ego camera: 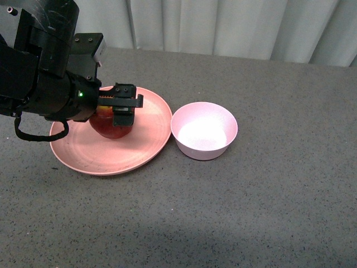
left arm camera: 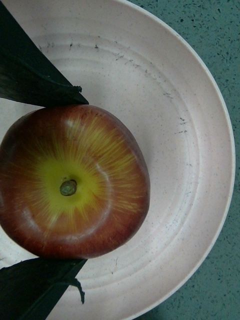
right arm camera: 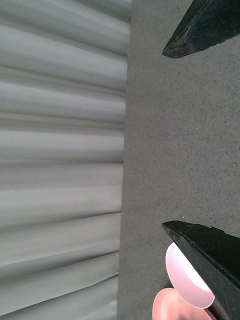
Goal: Move apple from plate to bowl
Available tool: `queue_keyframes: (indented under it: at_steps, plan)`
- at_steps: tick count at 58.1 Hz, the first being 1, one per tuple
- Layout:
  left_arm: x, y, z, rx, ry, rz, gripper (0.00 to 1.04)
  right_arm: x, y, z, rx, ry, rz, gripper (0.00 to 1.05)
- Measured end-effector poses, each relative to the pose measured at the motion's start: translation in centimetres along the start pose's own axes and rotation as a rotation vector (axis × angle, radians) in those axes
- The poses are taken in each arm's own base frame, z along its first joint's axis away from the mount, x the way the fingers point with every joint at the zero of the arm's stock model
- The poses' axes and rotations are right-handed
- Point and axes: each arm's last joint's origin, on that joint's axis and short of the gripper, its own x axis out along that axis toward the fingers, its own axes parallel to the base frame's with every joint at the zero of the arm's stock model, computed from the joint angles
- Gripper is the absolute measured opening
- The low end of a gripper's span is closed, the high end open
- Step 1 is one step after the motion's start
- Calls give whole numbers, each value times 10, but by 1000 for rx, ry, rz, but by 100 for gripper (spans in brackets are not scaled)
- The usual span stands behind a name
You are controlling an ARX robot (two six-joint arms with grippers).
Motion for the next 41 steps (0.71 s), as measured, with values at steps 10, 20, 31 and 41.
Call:
queue_keyframes:
  at_steps: [10,20,31,41]
  plan:
    - [-15,-22,15,38,-53,-60,74,0,0,0,0,0,0,95]
    - [-27,-56,29,97,-88,-130,74,0,0,0,0,0,0,95]
    - [-30,-86,31,143,-90,-186,74,0,0,0,0,0,0,95]
    - [-25,-100,32,163,-89,-205,74,0,0,0,0,0,0,95]
